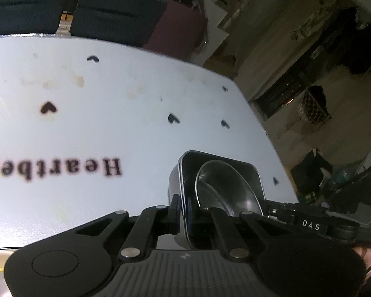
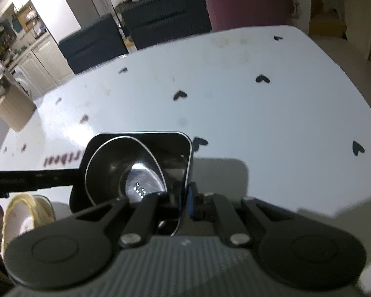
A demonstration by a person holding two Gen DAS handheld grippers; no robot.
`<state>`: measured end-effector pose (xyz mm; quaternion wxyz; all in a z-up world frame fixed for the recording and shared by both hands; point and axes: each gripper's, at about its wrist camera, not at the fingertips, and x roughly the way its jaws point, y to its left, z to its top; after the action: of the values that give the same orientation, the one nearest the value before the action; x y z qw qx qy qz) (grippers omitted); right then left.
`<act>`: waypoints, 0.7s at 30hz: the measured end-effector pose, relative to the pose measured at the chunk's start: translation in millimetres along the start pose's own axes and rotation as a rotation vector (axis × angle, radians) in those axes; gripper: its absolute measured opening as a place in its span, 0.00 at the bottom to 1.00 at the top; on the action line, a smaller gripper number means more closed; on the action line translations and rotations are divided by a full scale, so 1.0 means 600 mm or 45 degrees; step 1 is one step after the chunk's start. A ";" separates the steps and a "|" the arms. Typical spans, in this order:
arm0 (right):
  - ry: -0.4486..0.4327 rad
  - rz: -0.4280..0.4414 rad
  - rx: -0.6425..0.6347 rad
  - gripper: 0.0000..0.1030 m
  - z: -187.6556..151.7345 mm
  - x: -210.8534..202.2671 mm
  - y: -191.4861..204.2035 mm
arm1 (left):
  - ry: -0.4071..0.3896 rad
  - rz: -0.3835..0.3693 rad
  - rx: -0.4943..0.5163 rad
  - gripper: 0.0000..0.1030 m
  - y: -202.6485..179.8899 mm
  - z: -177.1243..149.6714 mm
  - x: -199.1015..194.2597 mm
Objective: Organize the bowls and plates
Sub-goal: 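Lift the dark tray holding the bowl with both grippers toward the cream bowl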
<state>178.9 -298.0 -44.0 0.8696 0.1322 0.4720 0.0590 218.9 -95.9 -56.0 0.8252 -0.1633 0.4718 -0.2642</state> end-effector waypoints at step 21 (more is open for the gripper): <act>-0.139 0.205 -0.047 0.08 -0.007 -0.053 0.123 | -0.190 -0.013 -0.064 0.05 0.065 -0.028 -0.188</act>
<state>159.7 -233.8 0.3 0.8888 0.1568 0.4104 0.1303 168.2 1.9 -6.5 0.8524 -0.2057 0.4146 -0.2435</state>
